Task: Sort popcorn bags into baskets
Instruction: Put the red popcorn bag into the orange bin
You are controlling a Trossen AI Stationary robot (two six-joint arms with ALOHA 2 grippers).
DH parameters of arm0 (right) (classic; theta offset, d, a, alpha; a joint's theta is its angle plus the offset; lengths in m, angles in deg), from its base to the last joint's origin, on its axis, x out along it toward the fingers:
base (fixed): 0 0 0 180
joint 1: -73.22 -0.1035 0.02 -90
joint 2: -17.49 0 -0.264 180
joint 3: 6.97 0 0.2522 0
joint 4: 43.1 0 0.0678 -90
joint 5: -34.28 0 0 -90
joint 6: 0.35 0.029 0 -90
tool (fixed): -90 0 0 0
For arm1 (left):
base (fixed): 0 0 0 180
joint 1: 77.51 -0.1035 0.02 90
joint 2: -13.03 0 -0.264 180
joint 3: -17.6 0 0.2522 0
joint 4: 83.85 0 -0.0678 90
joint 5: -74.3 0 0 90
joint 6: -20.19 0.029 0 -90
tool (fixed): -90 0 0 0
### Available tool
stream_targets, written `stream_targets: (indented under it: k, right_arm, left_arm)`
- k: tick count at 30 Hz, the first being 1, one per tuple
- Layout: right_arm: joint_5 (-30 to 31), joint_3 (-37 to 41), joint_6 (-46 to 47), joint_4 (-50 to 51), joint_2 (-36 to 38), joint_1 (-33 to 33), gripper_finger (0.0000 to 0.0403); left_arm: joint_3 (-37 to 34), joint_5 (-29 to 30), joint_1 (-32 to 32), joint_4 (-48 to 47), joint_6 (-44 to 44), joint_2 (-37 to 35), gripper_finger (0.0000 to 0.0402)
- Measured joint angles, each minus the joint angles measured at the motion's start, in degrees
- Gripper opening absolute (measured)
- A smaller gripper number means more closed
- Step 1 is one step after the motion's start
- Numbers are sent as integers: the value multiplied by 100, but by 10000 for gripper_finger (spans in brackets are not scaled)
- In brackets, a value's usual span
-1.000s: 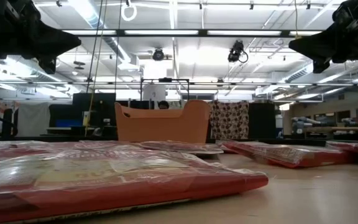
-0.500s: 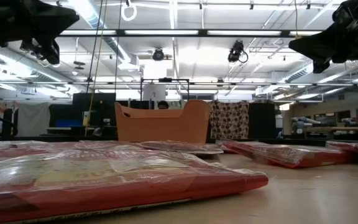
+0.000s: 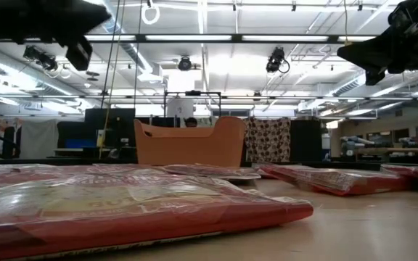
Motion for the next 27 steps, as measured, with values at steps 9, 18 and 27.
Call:
stream_targets:
  k: [9, 18, 27]
  right_arm:
    - [0, 1, 0, 0, -1, 2, 20]
    - [2, 0, 0, 0, -1, 0, 20]
    - [2, 0, 0, 0, -1, 0, 20]
  left_arm:
    - [1270, 1055, 7, -3120, 916, 1702, 100]
    - [1626, 1099, 14, -3408, 1743, 3362, 167]
    - [2246, 1349, 474, -3424, 2512, 4664, 202]
